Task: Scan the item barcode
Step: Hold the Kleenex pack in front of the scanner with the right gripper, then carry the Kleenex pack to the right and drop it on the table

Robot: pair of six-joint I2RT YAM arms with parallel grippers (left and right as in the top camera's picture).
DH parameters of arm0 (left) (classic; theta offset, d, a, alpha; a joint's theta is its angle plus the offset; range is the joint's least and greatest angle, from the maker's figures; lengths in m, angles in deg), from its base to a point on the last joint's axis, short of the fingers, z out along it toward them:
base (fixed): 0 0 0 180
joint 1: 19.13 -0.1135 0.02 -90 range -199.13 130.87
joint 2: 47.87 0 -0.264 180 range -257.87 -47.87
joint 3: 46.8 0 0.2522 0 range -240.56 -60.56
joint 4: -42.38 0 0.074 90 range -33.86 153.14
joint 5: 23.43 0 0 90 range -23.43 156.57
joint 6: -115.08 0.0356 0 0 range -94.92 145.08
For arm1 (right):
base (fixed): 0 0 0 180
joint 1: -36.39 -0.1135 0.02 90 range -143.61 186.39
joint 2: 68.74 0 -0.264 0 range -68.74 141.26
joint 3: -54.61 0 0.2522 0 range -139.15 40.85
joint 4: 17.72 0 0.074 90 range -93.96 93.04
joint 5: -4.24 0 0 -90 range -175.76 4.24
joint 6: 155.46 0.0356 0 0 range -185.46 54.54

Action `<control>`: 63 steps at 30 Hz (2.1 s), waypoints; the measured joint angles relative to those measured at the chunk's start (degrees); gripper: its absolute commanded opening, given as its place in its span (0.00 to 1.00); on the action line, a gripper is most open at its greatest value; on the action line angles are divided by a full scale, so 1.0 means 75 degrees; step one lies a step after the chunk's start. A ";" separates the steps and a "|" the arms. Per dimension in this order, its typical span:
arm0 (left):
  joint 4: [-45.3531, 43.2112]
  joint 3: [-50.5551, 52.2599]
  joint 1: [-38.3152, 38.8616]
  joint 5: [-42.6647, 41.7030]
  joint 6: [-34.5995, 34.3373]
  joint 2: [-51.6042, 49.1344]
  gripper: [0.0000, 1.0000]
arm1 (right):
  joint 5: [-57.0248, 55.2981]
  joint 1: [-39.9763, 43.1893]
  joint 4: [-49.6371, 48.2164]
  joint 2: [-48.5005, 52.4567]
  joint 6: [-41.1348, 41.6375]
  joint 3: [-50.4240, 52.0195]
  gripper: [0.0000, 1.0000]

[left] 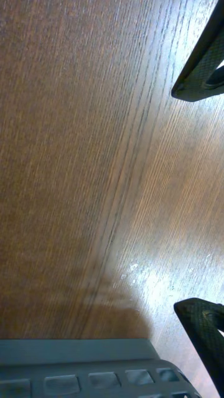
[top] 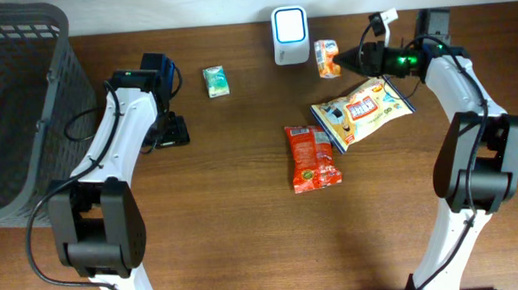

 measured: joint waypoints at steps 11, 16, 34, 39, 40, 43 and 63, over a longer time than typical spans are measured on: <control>0.0000 0.0000 0.0000 0.0000 -0.0003 0.0000 0.99 | -0.2361 -0.0405 -0.0192 -0.0003 0.0877 -0.0134 0.04; 0.0000 0.0000 0.0000 0.0000 0.0000 0.0000 0.99 | -0.5875 -0.1448 0.0490 -0.0003 0.0632 -0.1448 0.04; 0.0000 0.0006 0.0000 0.0000 0.0000 0.0000 0.99 | -1.5565 -0.4185 -0.3812 0.1839 -0.7224 -0.1985 0.04; 0.0000 0.0006 0.0000 0.0000 0.0000 0.0000 0.99 | -1.5877 -0.4164 -0.4010 0.1853 -0.7364 -0.1985 0.04; 0.0000 0.0006 0.0000 0.0000 0.0000 0.0000 0.99 | -1.5970 -0.4164 -0.4083 0.1853 -0.7350 -0.1985 0.04; -0.0003 0.0006 0.0000 0.0000 0.0000 0.0000 0.99 | -1.6256 -0.4124 -0.4234 0.1853 -0.7265 -0.1985 0.04; 0.0000 0.0012 0.0000 0.0000 -0.0003 0.0000 0.99 | -1.4458 0.1915 0.3430 -0.0478 -0.0128 -0.1915 0.04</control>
